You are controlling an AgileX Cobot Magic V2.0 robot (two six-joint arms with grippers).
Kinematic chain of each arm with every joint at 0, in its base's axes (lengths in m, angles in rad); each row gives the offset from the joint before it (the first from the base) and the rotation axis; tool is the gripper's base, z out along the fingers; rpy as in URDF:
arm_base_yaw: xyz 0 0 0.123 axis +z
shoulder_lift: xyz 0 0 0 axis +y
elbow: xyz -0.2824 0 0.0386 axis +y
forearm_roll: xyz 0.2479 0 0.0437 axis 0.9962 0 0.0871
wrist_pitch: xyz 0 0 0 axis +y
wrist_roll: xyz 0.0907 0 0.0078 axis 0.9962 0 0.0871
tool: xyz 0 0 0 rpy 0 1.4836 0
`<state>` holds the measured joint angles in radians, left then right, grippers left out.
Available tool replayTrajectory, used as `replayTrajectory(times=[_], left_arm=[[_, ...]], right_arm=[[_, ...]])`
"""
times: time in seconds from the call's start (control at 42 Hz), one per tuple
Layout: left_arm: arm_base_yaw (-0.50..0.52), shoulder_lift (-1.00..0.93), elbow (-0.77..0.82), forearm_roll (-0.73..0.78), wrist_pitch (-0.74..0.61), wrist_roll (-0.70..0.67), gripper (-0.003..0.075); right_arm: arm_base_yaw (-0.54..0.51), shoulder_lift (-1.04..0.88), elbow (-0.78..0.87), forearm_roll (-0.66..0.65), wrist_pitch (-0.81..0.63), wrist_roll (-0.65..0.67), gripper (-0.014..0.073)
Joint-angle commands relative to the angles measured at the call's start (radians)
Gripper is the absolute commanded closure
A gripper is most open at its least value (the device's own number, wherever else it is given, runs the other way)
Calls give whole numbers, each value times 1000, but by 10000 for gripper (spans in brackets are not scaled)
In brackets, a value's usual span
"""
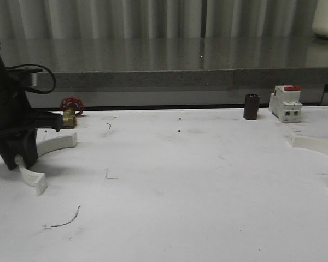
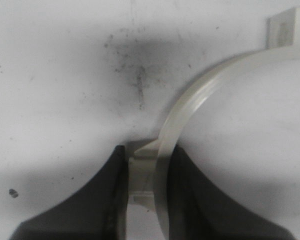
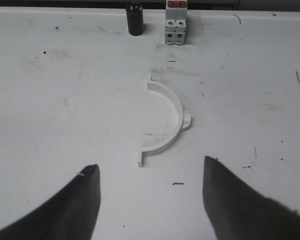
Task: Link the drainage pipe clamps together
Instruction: 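Lift the clamp half with the left gripper and set it down mid-table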
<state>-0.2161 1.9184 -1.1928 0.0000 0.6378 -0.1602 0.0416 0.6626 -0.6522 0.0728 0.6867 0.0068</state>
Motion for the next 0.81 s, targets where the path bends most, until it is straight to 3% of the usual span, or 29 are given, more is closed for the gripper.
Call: replayTrajectory(times=[0.0,0.238,0.428,0.547,0.785], left_arm=[[-37,-86,-43,-10,4,-10,741],[-189,-108,-161,0,37,-90,740],[-322,-36,-300,134,148,-261,704],[-369,15,-368,142,174,-347,666],[-423,90,-432,130,180,-443,666]], right_arm=[[-1,5,-28,-8,-61,-7,116],[-1,5,-28,-8,-61,-7,116],[-1,5,-28,-8,-61,-7,116],[-1,5,-28,-8,-61,-7,116],[-1,5,-28,-8,-61,-7,116]])
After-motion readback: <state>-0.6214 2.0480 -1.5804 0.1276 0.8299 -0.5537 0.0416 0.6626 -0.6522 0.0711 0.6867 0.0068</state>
